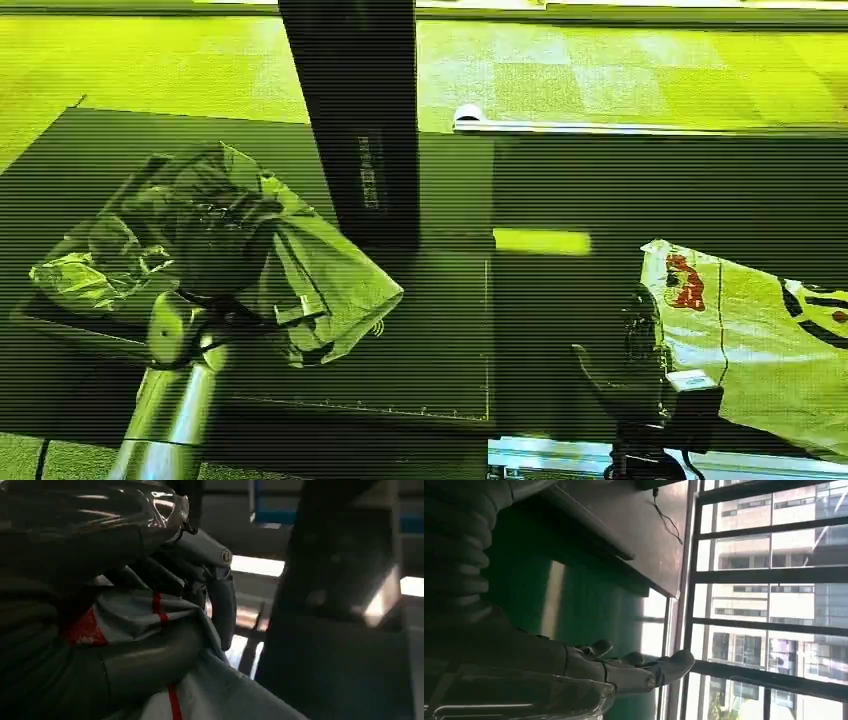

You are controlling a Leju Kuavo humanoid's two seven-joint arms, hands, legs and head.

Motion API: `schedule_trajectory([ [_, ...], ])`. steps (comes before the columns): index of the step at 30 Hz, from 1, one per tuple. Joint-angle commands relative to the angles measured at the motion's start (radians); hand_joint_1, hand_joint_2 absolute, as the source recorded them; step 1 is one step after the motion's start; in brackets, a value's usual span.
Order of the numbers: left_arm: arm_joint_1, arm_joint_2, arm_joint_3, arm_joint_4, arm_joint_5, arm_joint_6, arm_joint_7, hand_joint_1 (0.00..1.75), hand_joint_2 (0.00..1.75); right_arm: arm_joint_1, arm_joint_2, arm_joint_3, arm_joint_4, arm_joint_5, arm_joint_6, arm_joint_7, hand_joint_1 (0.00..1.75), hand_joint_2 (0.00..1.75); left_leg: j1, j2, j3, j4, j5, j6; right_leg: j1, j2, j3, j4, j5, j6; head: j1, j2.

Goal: Moved the parcel from conveyor to table for the left to box.

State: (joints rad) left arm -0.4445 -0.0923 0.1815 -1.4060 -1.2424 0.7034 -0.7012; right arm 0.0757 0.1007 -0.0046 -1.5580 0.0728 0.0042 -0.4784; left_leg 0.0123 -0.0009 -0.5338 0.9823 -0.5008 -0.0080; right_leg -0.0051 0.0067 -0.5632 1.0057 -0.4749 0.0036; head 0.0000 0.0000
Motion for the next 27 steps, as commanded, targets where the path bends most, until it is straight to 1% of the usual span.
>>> schedule_trajectory([
  [1, -0.270, -0.007, 0.466, 0.035, -0.054, -0.005, 0.006, 1.75, 1.75, -0.075, -0.037, 0.047, 0.093, -0.016, 0.007, -0.013, 0.00, 1.75, 0.001, 0.008, 0.000, 0.001, 0.000, -0.001, 0.002, 0.007, -0.002, 0.001, 0.002, -0.001, -0.002, 0.000],
  [2, -0.288, 0.007, 0.474, 0.057, -0.096, -0.005, 0.037, 1.75, 1.75, -0.080, -0.038, 0.047, 0.093, -0.019, 0.007, -0.011, 0.00, 1.75, 0.001, 0.008, -0.002, 0.000, 0.001, -0.001, 0.002, 0.007, -0.004, 0.001, 0.003, -0.002, -0.001, 0.000],
  [3, -0.301, 0.037, 0.458, 0.112, -0.160, -0.005, 0.132, 1.75, 1.75, -0.084, -0.039, 0.049, 0.097, -0.021, 0.008, -0.009, 0.00, 1.75, 0.001, 0.006, 0.000, 0.000, 0.002, -0.001, 0.001, 0.005, -0.004, 0.001, 0.003, -0.001, -0.002, 0.000],
  [4, -0.302, 0.075, 0.409, 0.154, -0.196, -0.005, 0.229, 1.75, 1.75, -0.087, -0.038, 0.051, 0.101, -0.021, 0.008, -0.009, 0.00, 1.75, 0.001, 0.005, 0.000, 0.000, 0.003, -0.001, 0.001, 0.004, -0.004, 0.000, 0.003, -0.001, -0.001, 0.000],
  [5, -0.330, 0.142, 0.342, 0.308, -0.229, -0.005, 0.375, 1.75, 1.75, -0.090, -0.035, 0.052, 0.110, -0.021, 0.007, -0.007, 0.00, 1.75, 0.002, 0.003, 0.001, -0.001, 0.003, -0.002, 0.002, 0.004, -0.003, 0.000, 0.003, -0.001, -0.001, 0.000],
  [6, -0.382, 0.174, 0.316, 0.433, -0.193, -0.005, 0.431, 1.75, 1.75, -0.090, -0.034, 0.052, 0.113, -0.021, 0.003, -0.008, 0.00, 1.75, 0.002, 0.002, 0.001, -0.001, 0.003, -0.002, 0.002, 0.003, -0.002, 0.000, 0.002, -0.001, -0.001, 0.000],
  [7, -0.429, 0.208, 0.285, 0.508, -0.231, -0.005, 0.498, 1.75, 1.75, -0.092, -0.036, 0.053, 0.116, -0.022, 0.000, -0.009, 0.00, 1.75, 0.001, 0.001, 0.002, 0.000, 0.003, -0.002, 0.002, 0.002, -0.001, 0.001, 0.001, -0.001, 0.000, 0.000],
  [9, -0.570, 0.290, 0.217, 0.751, -0.293, -0.005, 0.662, 1.75, 1.75, -0.093, -0.038, 0.057, 0.119, -0.023, 0.000, -0.009, 0.00, 1.75, 0.003, -0.003, -0.001, 0.001, 0.004, -0.003, 0.003, -0.002, -0.002, 0.002, 0.002, -0.001, -0.001, 0.000],
  [10, -0.630, 0.314, 0.193, 0.832, -0.306, -0.005, 0.700, 1.75, 1.75, -0.091, -0.038, 0.058, 0.118, -0.023, -0.002, -0.010, 0.00, 1.75, 0.003, -0.002, -0.001, 0.002, 0.003, -0.003, 0.003, -0.001, -0.002, 0.002, 0.001, -0.001, -0.001, 0.000],
  [11, -0.641, 0.322, 0.185, 0.846, -0.303, -0.005, 0.702, 1.75, 1.75, -0.091, -0.039, 0.059, 0.118, -0.023, -0.002, -0.010, 0.00, 1.75, 0.003, -0.005, -0.003, 0.002, 0.005, -0.003, 0.003, -0.004, -0.004, 0.002, 0.002, -0.001, 0.000, 0.000],
  [13, -0.641, 0.322, 0.185, 0.846, -0.303, -0.005, 0.702, 1.75, 1.75, -0.091, -0.039, 0.059, 0.118, -0.023, -0.002, -0.010, 0.00, 1.75, 0.002, 0.000, -0.001, 0.001, 0.004, -0.004, 0.003, 0.001, -0.003, 0.002, 0.002, -0.001, 0.000, 0.000],
  [20, -0.641, 0.322, 0.185, 0.846, -0.303, -0.005, 0.702, 1.75, 1.75, -0.091, -0.039, 0.059, 0.118, -0.023, -0.002, -0.010, 0.00, 1.75, 0.002, 0.002, 0.000, 0.000, 0.003, -0.003, 0.002, 0.003, -0.002, 0.002, 0.002, -0.001, -0.001, 0.000],
  [21, -0.646, 0.333, 0.173, 0.889, -0.323, -0.019, 0.771, 1.75, 1.75, -0.089, -0.038, 0.058, 0.115, -0.025, -0.005, -0.011, 0.00, 1.75, 0.002, 0.001, -0.001, 0.000, 0.004, -0.003, 0.002, 0.002, -0.003, 0.001, 0.003, -0.001, -0.001, 0.000],
  [22, -0.692, 0.374, 0.086, 0.972, -0.328, -0.069, 0.887, 1.75, 1.75, -0.088, -0.038, 0.058, 0.115, -0.027, -0.009, -0.011, 0.00, 1.75, 0.002, 0.001, -0.001, 0.000, 0.004, -0.003, 0.002, 0.002, -0.003, 0.001, 0.003, -0.001, 0.000, 0.000],
  [23, -0.736, 0.403, 0.027, 1.027, -0.328, -0.148, 0.966, 1.75, 1.75, -0.087, -0.036, 0.057, 0.117, -0.028, -0.012, -0.012, 0.00, 1.75, 0.002, 0.001, -0.002, 0.000, 0.004, -0.004, 0.002, 0.003, -0.005, 0.002, 0.002, -0.001, 0.000, 0.000],
  [24, -0.780, 0.427, -0.049, 1.091, -0.328, -0.278, 1.075, 1.75, 1.75, -0.090, -0.033, 0.054, 0.124, -0.028, -0.014, -0.012, 0.00, 1.75, 0.002, 0.000, -0.004, 0.001, 0.004, -0.004, 0.003, 0.001, -0.006, 0.003, 0.003, -0.001, -0.001, 0.000],
  [25, -0.806, 0.437, -0.073, 1.117, -0.328, -0.341, 1.118, 1.75, 1.75, -0.100, -0.032, 0.053, 0.134, -0.028, -0.014, -0.013, 0.00, 1.75, 0.003, -0.001, -0.005, 0.003, 0.004, -0.004, 0.003, 0.000, -0.007, 0.004, 0.002, -0.002, 0.000, 0.000],
  [26, -0.832, 0.444, -0.072, 1.152, -0.328, -0.441, 1.176, 1.75, 1.75, -0.121, -0.034, 0.052, 0.153, -0.028, -0.016, -0.012, 0.00, 1.75, 0.003, 0.001, -0.004, 0.002, 0.004, -0.004, 0.003, 0.002, -0.007, 0.003, 0.003, -0.002, 0.000, 0.000],
  [27, -0.839, 0.449, -0.076, 1.169, -0.328, -0.517, 1.208, 1.75, 1.75, -0.136, -0.035, 0.052, 0.165, -0.028, -0.020, -0.007, 0.00, 1.75, 0.003, 0.002, -0.005, 0.002, 0.005, -0.004, 0.003, 0.003, -0.008, 0.003, 0.004, -0.002, -0.001, 0.000],
])
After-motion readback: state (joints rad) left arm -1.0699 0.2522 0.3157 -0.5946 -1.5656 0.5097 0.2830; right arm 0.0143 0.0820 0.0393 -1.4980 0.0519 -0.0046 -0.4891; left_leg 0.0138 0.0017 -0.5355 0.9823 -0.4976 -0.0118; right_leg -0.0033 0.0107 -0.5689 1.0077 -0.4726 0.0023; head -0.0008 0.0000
